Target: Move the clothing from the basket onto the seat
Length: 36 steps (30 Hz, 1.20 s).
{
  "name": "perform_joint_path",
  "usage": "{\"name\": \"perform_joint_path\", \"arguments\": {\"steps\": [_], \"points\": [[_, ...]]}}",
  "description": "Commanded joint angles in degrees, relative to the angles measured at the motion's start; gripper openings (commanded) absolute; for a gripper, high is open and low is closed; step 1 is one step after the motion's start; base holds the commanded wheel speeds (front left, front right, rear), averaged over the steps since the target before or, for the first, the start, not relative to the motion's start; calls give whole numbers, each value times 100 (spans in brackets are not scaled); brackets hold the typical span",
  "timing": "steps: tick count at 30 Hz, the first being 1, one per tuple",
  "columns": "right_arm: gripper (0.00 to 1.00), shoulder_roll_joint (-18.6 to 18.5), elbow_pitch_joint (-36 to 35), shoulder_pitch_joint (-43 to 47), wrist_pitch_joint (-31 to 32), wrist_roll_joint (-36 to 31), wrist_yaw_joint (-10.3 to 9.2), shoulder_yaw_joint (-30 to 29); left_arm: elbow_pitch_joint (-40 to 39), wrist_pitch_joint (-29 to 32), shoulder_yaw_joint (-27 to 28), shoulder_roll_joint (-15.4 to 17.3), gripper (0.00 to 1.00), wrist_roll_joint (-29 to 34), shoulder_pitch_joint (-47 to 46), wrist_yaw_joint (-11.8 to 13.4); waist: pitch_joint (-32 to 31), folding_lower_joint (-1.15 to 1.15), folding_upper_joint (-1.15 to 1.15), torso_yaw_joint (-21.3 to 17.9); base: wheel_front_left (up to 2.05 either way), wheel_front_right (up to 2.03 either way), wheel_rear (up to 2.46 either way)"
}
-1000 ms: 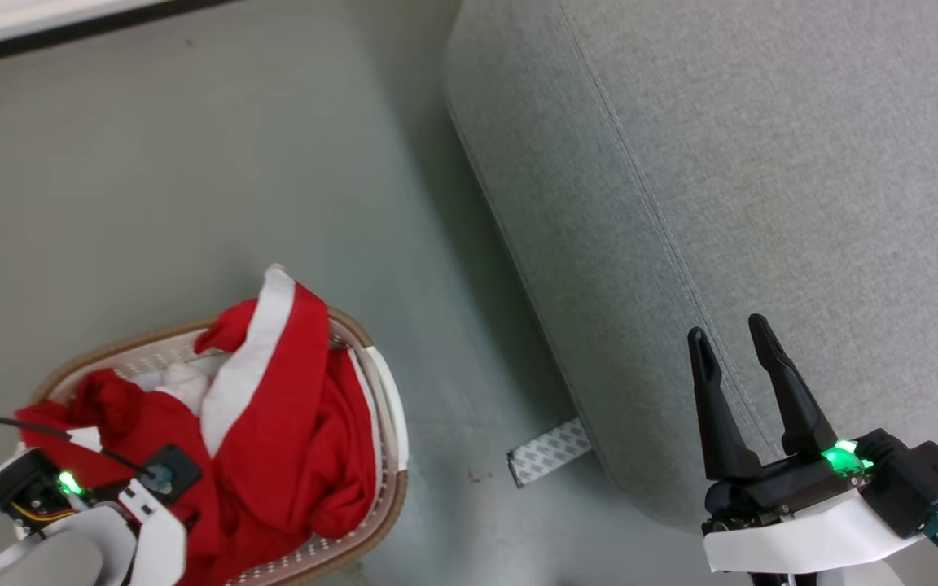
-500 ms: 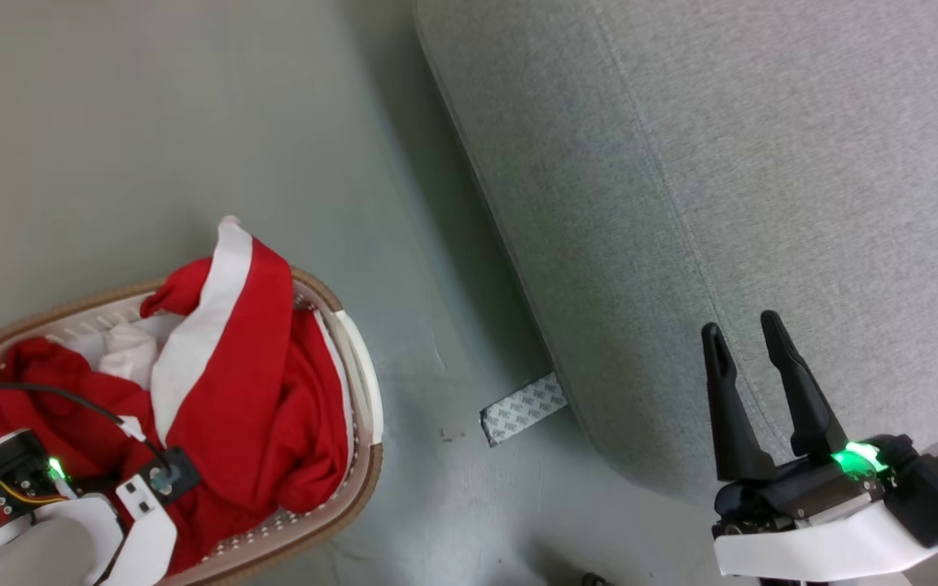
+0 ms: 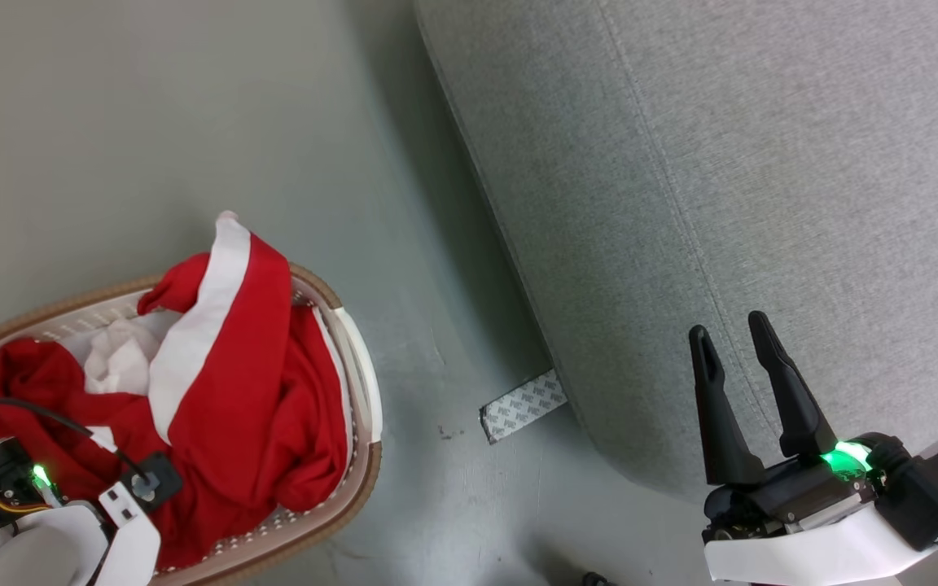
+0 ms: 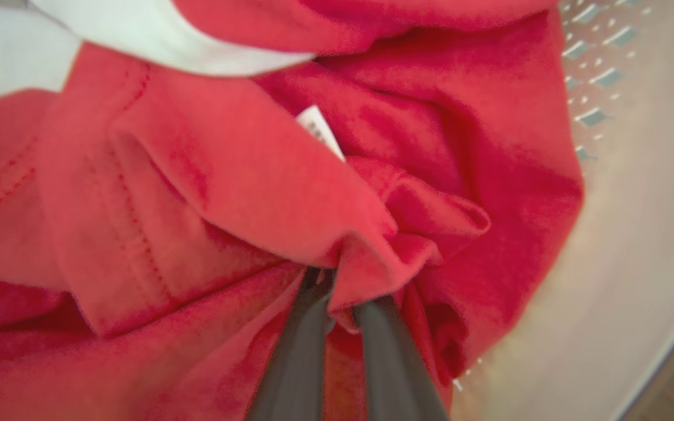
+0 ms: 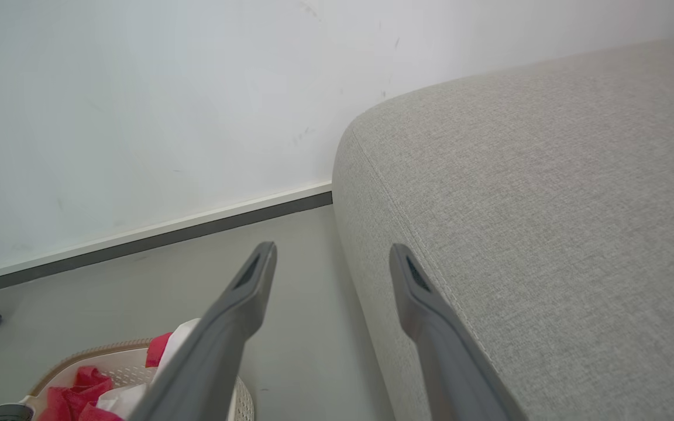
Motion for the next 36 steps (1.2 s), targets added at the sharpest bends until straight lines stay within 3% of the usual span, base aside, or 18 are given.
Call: {"name": "perform_joint_path", "arguments": {"steps": [1,8,17,24,31,36], "points": [[100,-13,30,-52,2,-5,-12,12,47,-44,-3,-29,0,-36,46,10,-61,0,0,-15,0,0,0],[100,-16,253,-215,2,-124,-12,73,348,-395,-2,-318,0,-389,117,10,-562,0,0,9,0,0,0],[100,-18,842,-422,2,-529,-12,-171,504,-1055,-5,-1315,0,-897,223,10,-1814,0,0,902,0,0,0],[100,-19,1307,-440,2,-779,-12,-326,414,-1404,91,-1863,0,-1530,305,10,-2643,0,0,1625,0,0,0],[100,-21,1573,-291,2,-840,-12,-457,-110,-1503,580,-2031,0,-2106,355,10,-3130,0,0,2203,0,0,0],[100,-18,1713,-167,2,-857,-12,-481,-975,-1501,1222,-1877,0,-2084,530,43,-3463,0,0,2459,0,0,0]]}}
